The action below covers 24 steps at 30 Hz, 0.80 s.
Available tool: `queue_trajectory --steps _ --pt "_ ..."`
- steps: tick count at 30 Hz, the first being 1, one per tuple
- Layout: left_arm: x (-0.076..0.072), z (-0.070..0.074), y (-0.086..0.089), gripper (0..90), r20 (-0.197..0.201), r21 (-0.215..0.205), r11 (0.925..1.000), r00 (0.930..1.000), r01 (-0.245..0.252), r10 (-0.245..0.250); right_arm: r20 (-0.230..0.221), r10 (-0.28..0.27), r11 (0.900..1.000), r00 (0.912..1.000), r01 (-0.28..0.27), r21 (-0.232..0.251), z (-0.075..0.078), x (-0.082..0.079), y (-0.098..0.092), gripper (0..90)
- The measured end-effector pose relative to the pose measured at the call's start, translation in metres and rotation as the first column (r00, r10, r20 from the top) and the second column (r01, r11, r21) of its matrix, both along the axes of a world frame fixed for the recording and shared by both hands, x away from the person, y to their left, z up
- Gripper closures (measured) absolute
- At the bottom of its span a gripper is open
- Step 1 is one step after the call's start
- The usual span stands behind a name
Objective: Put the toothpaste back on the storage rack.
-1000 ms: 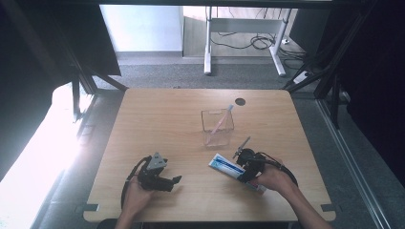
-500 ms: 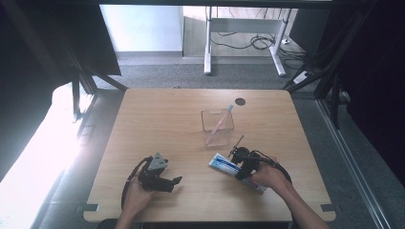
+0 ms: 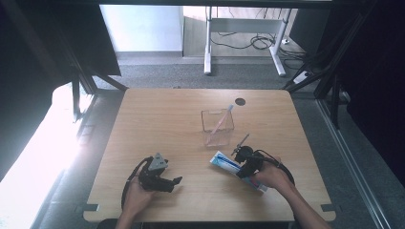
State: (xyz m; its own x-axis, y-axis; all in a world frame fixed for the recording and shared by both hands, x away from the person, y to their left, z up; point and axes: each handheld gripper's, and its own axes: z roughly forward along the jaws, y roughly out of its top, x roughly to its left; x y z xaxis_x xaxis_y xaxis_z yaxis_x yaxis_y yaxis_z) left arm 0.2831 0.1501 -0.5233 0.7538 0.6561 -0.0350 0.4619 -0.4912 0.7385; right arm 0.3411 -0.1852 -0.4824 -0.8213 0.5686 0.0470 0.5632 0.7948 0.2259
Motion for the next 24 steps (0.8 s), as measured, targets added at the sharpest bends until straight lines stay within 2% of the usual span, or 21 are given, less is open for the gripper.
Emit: queue_trajectory --steps 5,14,24 --pt "0.001 0.0 0.001 14.1 -0.006 -0.029 0.9994 0.9998 0.017 -0.017 0.024 -0.005 0.999 0.9997 0.004 0.041 0.009 -0.002 -0.005 72.9" --pt "0.002 -0.003 0.001 13.4 -0.022 -0.04 0.9989 0.9995 0.023 -0.024 0.061 -0.027 0.994 0.9978 0.02 0.11 0.021 -0.008 -0.017 72.9" --pt "0.002 -0.003 0.002 13.1 -0.015 -0.063 0.9977 0.9995 0.025 -0.026 0.114 -0.049 0.98 0.9923 0.026 0.195 0.035 -0.013 -0.028 73.0"
